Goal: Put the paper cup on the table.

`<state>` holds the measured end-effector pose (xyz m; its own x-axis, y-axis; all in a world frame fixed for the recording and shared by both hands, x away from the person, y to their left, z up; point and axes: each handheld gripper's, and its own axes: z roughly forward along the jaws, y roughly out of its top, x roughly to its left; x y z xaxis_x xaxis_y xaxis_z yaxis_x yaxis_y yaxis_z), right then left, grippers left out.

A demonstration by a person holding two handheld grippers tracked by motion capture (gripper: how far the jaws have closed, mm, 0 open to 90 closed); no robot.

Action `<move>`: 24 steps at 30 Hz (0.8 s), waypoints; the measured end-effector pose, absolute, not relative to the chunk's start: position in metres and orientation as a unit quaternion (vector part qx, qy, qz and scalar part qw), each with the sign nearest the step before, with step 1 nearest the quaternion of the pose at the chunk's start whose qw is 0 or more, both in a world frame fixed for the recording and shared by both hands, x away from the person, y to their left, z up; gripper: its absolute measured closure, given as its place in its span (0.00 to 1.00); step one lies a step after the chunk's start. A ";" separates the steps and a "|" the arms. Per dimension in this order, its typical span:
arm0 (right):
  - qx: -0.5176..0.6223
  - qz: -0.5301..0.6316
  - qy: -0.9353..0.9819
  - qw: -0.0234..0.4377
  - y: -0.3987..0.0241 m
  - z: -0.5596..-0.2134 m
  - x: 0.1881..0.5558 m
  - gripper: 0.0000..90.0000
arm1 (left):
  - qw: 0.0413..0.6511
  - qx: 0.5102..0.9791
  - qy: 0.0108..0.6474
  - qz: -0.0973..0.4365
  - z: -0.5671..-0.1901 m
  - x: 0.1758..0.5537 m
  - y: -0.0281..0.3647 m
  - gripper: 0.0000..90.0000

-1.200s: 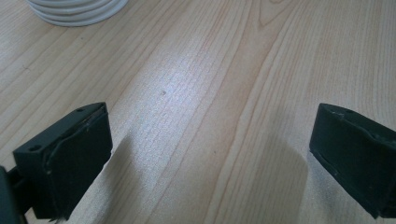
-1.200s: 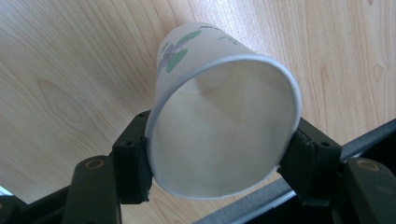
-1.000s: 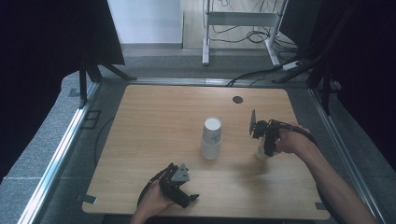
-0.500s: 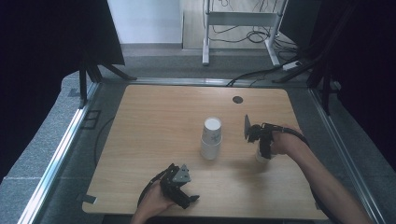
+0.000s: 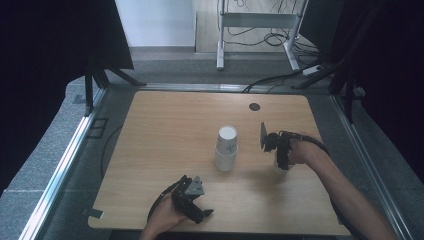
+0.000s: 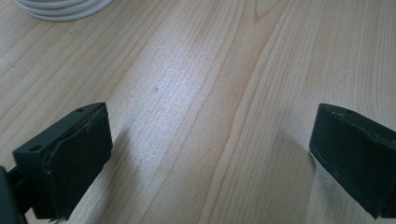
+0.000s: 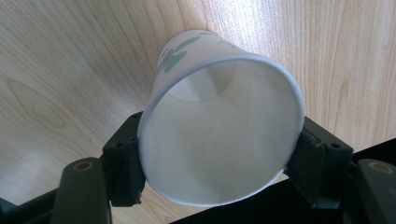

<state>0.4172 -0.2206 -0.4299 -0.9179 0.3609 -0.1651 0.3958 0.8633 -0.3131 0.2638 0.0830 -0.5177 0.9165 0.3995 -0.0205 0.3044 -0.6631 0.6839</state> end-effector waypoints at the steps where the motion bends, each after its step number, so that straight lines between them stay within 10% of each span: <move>1: 0.194 -0.171 0.965 0.050 -0.221 -0.430 0.418 0.31 | 0.362 0.909 0.194 0.066 -0.518 0.264 0.083 0.00; 24: 0.200 -0.146 0.967 0.050 -0.230 -0.434 0.421 0.15 | 0.358 0.912 0.191 0.065 -0.518 0.264 0.082 0.00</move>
<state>0.4209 -0.2302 -0.4337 -0.9149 0.3726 -0.1552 0.4018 0.8771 -0.2632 0.2639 0.0821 -0.5181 0.9182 0.3958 -0.0179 0.3023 -0.6707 0.6773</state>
